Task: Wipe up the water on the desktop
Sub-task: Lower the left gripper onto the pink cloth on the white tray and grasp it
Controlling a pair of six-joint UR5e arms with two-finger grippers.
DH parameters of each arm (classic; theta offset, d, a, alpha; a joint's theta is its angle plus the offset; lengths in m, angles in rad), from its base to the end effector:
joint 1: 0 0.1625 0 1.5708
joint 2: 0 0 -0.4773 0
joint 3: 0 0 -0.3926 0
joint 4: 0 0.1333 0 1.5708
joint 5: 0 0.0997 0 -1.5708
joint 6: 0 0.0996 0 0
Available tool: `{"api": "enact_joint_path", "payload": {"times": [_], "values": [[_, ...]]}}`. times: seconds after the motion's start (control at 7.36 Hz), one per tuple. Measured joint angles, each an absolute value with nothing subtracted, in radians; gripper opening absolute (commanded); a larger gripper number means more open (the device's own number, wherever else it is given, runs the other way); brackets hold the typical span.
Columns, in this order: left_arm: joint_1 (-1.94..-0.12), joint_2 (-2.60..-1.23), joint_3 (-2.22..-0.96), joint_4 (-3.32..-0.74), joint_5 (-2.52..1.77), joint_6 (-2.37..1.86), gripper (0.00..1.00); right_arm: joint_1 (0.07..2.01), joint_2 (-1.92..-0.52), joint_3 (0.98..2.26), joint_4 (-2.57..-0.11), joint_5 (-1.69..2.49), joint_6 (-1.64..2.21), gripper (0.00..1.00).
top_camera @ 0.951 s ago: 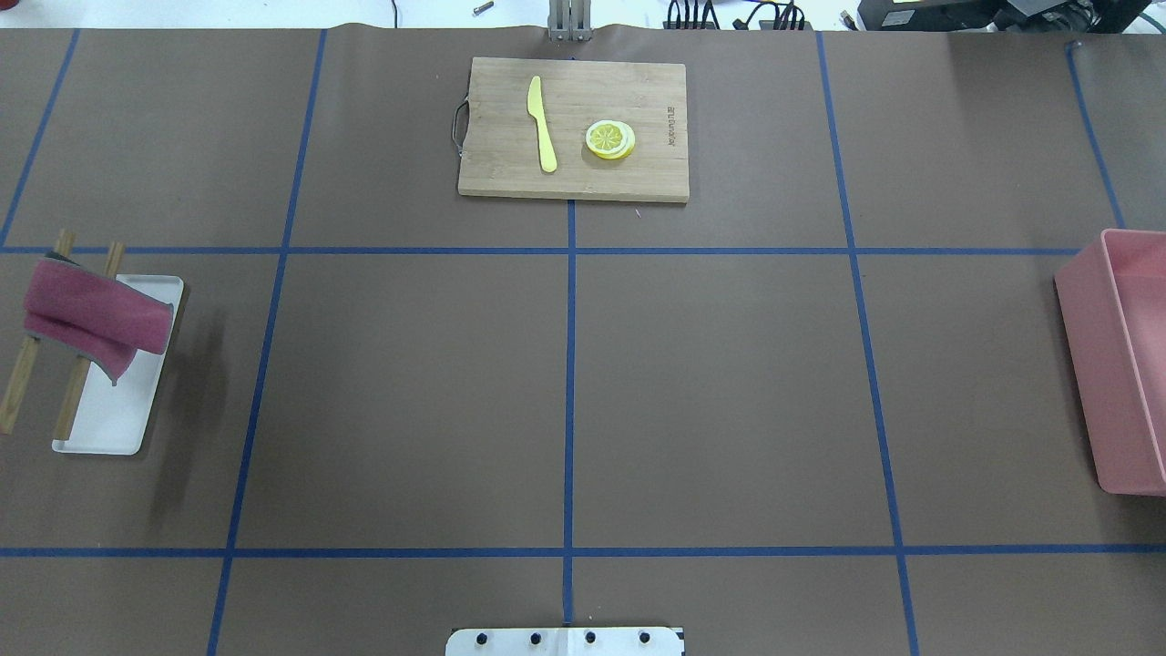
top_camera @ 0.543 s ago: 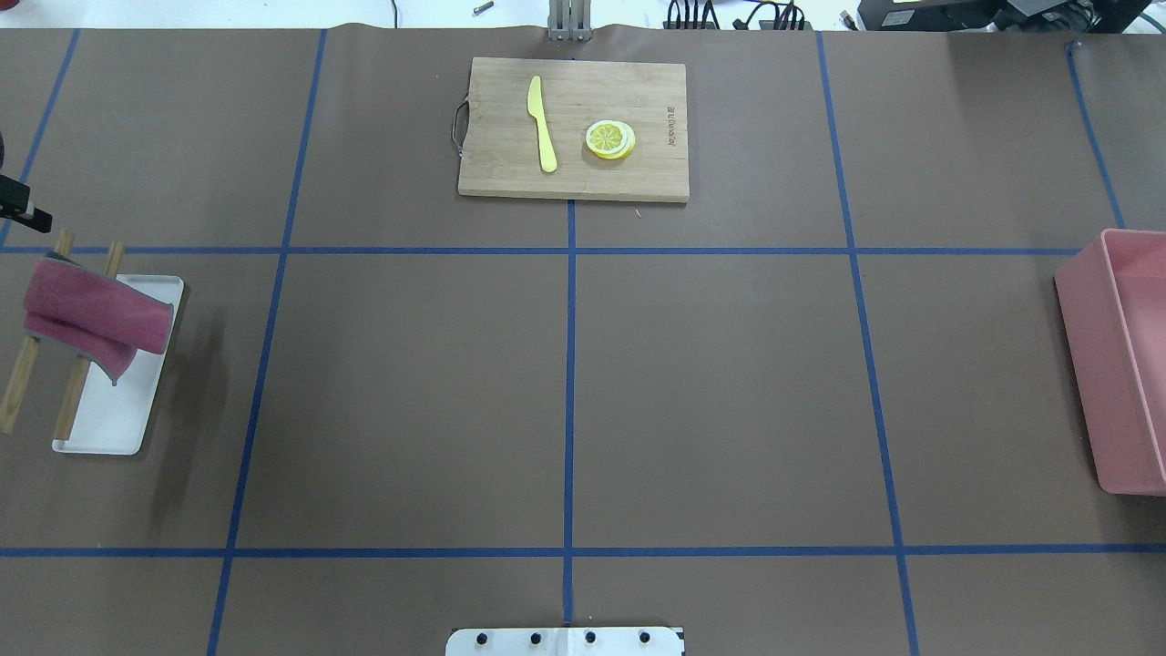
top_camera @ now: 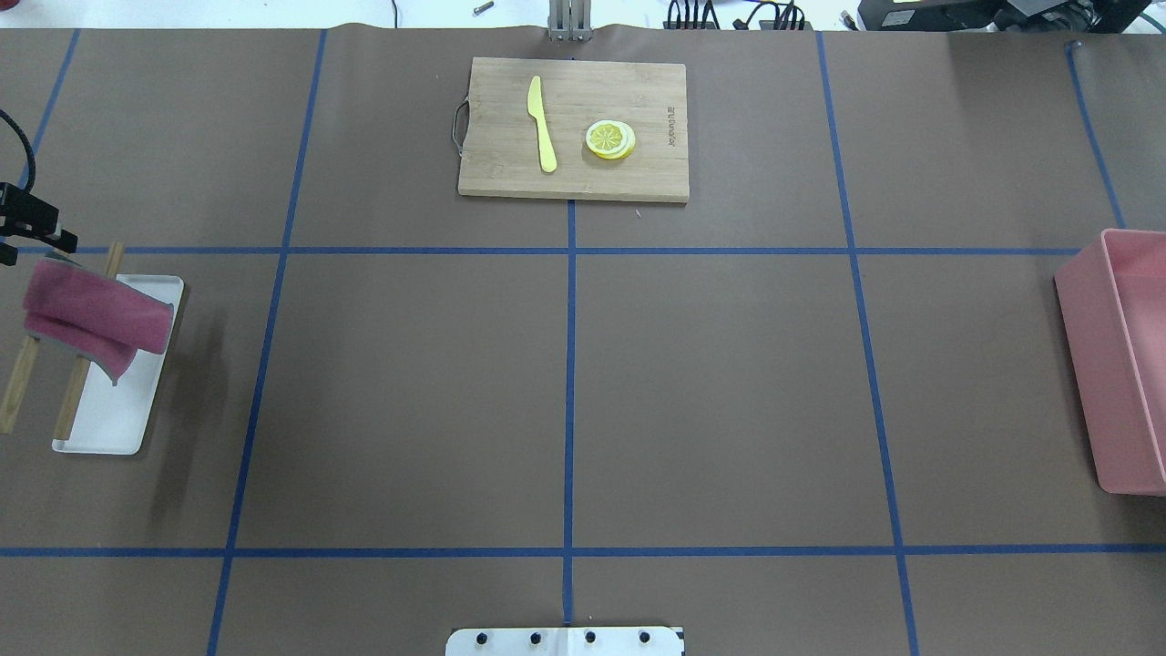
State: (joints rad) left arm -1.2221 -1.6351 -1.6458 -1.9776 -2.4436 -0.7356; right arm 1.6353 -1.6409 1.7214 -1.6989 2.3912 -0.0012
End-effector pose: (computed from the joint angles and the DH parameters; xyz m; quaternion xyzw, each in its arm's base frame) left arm 0.1302 -0.5250 0.5872 -0.0007 0.4748 -0.0559 0.8783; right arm 0.0896 -0.4494 0.6796 -0.0087 -0.3992 0.0385 0.9160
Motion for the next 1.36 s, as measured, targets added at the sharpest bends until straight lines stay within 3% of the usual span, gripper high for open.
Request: {"api": "enact_joint_path", "payload": {"times": [0.27,0.54,1.36], "values": [[-1.215,-1.638,-1.637,-1.977,-2.444,-0.735,0.45,1.635,-1.64,1.722,-1.702,2.402,-0.001,1.0],[-1.214,-1.64,-1.629,-1.978,-2.444,-0.735,0.01,1.635,-1.64,1.723,-1.703,2.405,-0.002,1.0],[-1.244,-1.629,-1.649,-2.0,-2.456,-0.729,0.0,1.635,-1.636,1.723,-1.702,2.405,-0.002,1.0]]}}
